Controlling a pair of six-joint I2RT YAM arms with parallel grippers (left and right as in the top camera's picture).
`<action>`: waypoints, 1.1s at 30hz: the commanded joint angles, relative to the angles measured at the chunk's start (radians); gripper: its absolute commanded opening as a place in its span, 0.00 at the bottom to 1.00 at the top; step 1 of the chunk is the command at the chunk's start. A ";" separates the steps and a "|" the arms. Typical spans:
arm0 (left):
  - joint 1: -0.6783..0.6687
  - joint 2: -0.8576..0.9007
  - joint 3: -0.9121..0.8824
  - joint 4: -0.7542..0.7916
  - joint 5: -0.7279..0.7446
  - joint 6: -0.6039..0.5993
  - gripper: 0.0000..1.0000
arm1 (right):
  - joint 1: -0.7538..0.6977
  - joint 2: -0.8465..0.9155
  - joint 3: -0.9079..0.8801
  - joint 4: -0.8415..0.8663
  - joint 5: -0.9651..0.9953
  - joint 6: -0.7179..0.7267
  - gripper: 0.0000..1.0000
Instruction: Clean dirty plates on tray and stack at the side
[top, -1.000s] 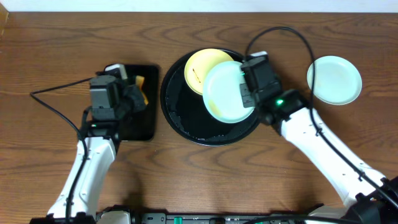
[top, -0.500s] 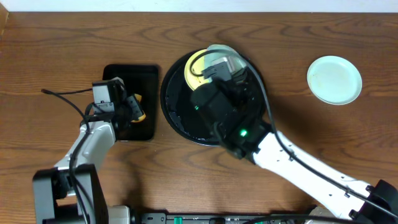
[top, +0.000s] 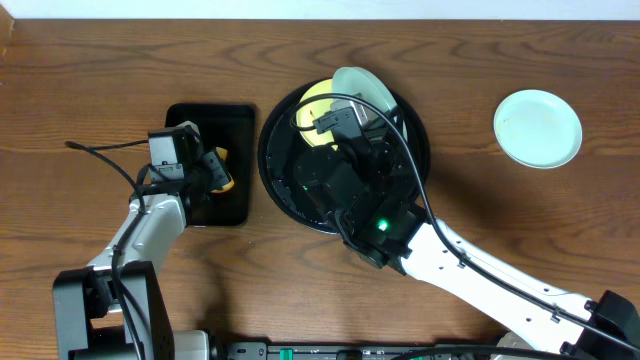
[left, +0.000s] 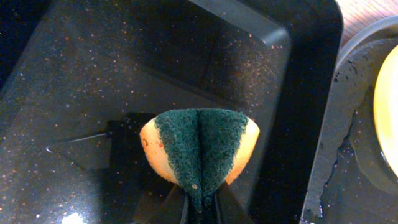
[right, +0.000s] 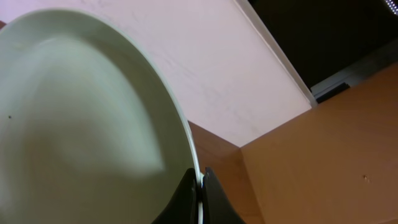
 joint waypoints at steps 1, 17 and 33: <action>0.004 -0.002 0.004 0.003 0.009 -0.005 0.08 | 0.013 -0.011 0.016 0.007 0.016 -0.036 0.01; 0.004 -0.002 0.004 0.004 -0.014 0.036 0.08 | -0.024 -0.011 0.014 -0.121 -0.104 0.093 0.01; 0.004 -0.002 0.004 0.003 -0.014 0.036 0.08 | -0.217 -0.003 -0.034 -0.367 -0.240 0.381 0.01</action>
